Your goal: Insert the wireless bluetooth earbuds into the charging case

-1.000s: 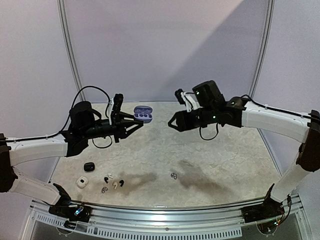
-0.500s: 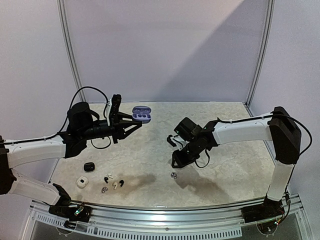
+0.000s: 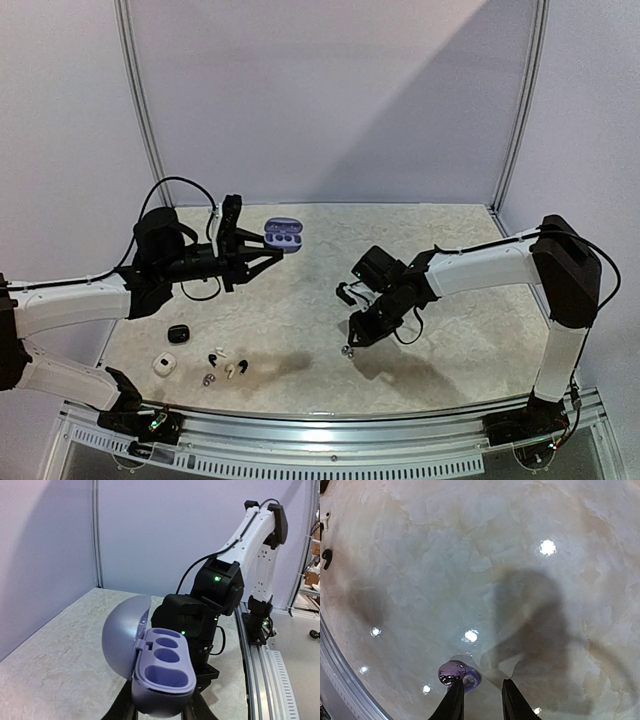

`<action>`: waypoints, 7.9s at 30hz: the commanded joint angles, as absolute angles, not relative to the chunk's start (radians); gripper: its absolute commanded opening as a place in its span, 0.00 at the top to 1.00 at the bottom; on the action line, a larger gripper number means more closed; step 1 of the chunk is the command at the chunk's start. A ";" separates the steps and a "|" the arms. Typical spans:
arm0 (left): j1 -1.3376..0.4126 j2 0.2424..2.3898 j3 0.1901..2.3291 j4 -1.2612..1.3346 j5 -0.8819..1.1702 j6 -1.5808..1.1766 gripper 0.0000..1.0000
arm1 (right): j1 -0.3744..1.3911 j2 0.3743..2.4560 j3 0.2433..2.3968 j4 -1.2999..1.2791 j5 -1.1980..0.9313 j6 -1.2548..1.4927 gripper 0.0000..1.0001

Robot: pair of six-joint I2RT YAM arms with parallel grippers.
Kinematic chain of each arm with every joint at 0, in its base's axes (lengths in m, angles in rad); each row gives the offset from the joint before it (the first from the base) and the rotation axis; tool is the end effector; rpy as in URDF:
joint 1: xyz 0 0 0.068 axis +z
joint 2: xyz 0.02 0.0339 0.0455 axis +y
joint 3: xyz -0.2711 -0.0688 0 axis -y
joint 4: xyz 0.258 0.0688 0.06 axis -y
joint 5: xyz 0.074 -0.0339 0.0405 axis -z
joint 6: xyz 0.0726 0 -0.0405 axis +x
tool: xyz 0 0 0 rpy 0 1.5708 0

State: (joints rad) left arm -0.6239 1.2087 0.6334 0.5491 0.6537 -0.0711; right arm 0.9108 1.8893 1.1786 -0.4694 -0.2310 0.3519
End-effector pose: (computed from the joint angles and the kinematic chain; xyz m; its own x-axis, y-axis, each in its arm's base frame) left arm 0.2215 -0.2138 0.2735 -0.0892 -0.0053 -0.9960 0.9532 0.2895 -0.0869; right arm 0.2288 0.3220 0.1144 -0.8157 -0.5037 -0.2845 -0.5767 0.7474 0.3300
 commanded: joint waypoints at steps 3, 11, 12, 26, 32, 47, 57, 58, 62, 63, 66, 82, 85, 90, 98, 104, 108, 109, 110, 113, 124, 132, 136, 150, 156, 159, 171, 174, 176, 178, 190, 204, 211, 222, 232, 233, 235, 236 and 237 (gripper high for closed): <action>-0.635 1.200 0.604 0.592 0.740 -0.013 1.00 | 0.911 1.883 1.171 -0.448 -0.251 0.326 0.73; -0.637 1.207 0.603 0.601 0.779 -0.006 1.00 | 0.911 1.863 1.183 -0.472 -0.242 0.299 0.73; -0.637 1.206 0.603 0.600 0.781 -0.003 1.00 | 0.912 1.863 1.182 -0.468 -0.243 0.295 0.73; -0.638 1.200 0.608 0.571 0.772 -0.002 1.00 | 0.912 1.912 1.189 -0.453 -0.284 0.242 0.72; -0.638 1.200 0.607 0.565 0.767 0.020 1.00 | 0.914 1.934 1.188 -0.436 -0.310 0.243 0.68; -0.638 1.203 0.615 0.557 0.761 0.025 1.00 | 0.950 1.962 1.224 -0.482 -0.341 0.222 0.69; -0.638 1.203 0.615 0.546 0.762 0.039 1.00 | 0.960 1.955 1.225 -0.452 -0.370 0.220 0.76; -0.638 1.203 0.615 0.543 0.761 0.042 1.00 | 0.960 1.957 1.226 -0.448 -0.371 0.222 0.77; -0.638 1.203 0.616 0.537 0.761 0.048 1.00 | 0.962 1.967 1.225 -0.443 -0.380 0.230 0.82; -0.638 1.203 0.615 0.537 0.761 0.049 1.00 | 0.963 1.969 1.223 -0.443 -0.380 0.231 0.82; -0.638 1.203 0.615 0.536 0.761 0.051 1.00 | 0.968 1.970 1.217 -0.439 -0.381 0.235 0.84; -0.639 1.203 0.616 0.529 0.767 0.058 1.00 | 0.960 1.903 1.288 -0.549 -0.310 0.144 0.72; -0.640 1.200 0.617 0.525 0.766 0.060 1.00 | 0.953 1.906 1.314 -0.559 -0.306 0.074 0.64; -0.641 1.193 0.617 0.512 0.764 0.068 1.00 | 0.945 1.948 1.338 -0.549 -0.355 -0.131 0.55; -0.641 1.184 0.616 0.499 0.760 0.080 1.00 | 0.946 2.001 1.385 -0.639 -0.403 -0.442 0.39; -0.640 1.183 0.614 0.494 0.754 0.085 1.00 | 0.957 2.053 1.402 -0.633 -0.356 -0.473 0.40; -0.640 1.187 0.615 0.493 0.755 0.086 1.00 | 0.964 2.064 1.400 -0.604 -0.375 -0.459 0.42; -0.640 1.188 0.615 0.494 0.756 0.087 1.00 | 0.965 2.063 1.398 -0.602 -0.388 -0.454 0.43; -0.640 1.189 0.616 0.493 0.756 0.087 1.00 | 0.964 2.059 1.396 -0.599 -0.402 -0.453 0.43; -0.640 1.192 0.616 0.494 0.757 0.086 1.00 | 0.963 2.038 1.395 -0.604 -0.424 -0.459 0.43; -0.640 1.183 0.613 0.484 0.756 0.095 1.00 | 0.901 2.021 1.434 -0.597 -0.436 -0.491 0.66; -0.640 1.180 0.610 0.479 0.749 0.105 1.00 | 0.901 2.065 1.450 -0.627 -0.437 -0.521 0.67; -0.639 1.181 0.607 0.481 0.749 0.107 1.00 | 0.901 2.089 1.447 -0.641 -0.431 -0.526 0.67; -0.638 1.181 0.610 0.473 0.749 0.114 1.00 | 0.918 2.088 1.408 -0.636 -0.439 -0.508 0.71; -0.639 1.185 0.609 0.470 0.750 0.117 1.00 | 0.940 2.063 1.392 -0.650 -0.437 -0.498 0.71; -0.638 1.184 0.609 0.467 0.750 0.116 1.00 | 0.948 2.054 1.386 -0.657 -0.441 -0.485 0.71; -0.639 1.183 0.610 0.454 0.752 0.131 1.00 | 0.978 2.020 1.350 -0.669 -0.453 -0.457 0.71; -0.638 1.183 0.611 0.451 0.752 0.132 1.00 | 0.986 2.020 1.346 -0.671 -0.460 -0.446 0.71; -0.640 1.183 0.611 0.450 0.752 0.132 1.00 | 0.989 2.018 1.342 -0.676 -0.465 -0.442 0.71; -0.639 1.184 0.611 0.449 0.752 0.133 1.00 | 0.994 2.013 1.339 -0.684 -0.471 -0.440 0.72; -0.639 1.187 0.614 0.438 0.747 0.144 1.00 | 1.012 2.003 1.330 -0.711 -0.513 -0.430 0.75; -0.639 1.191 0.619 0.424 0.749 0.155 1.00 | 1.031 1.999 1.314 -0.738 -0.559 -0.417 0.83; -0.639 1.192 0.617 0.419 0.749 0.161 1.00 | 1.033 1.999 1.306 -0.760 -0.572 -0.407 0.83; -0.639 1.187 0.615 0.416 0.749 0.167 1.00 | 1.034 2.005 1.296 -0.765 -0.596 -0.394 1.00; -0.640 1.189 0.611 0.410 0.750 0.172 1.00 | 1.034 1.996 1.321 -0.791 -0.567 -0.384 1.00; -0.640 1.189 0.611 0.409 0.750 0.172 1.00 | 1.035 1.995 1.327 -0.796 -0.560 -0.382 1.00; -0.640 1.187 0.611 0.408 0.750 0.174 1.00 | 1.034 1.990 1.338 -0.801 -0.538 -0.377 1.00; -0.640 1.187 0.611 0.407 0.750 0.174 1.00 | 1.035 1.986 1.344 -0.801 -0.517 -0.374 1.00; -0.640 1.187 0.611 0.407 0.750 0.177 1.00 | 1.034 1.983 1.351 -0.801 -0.500 -0.370 0.99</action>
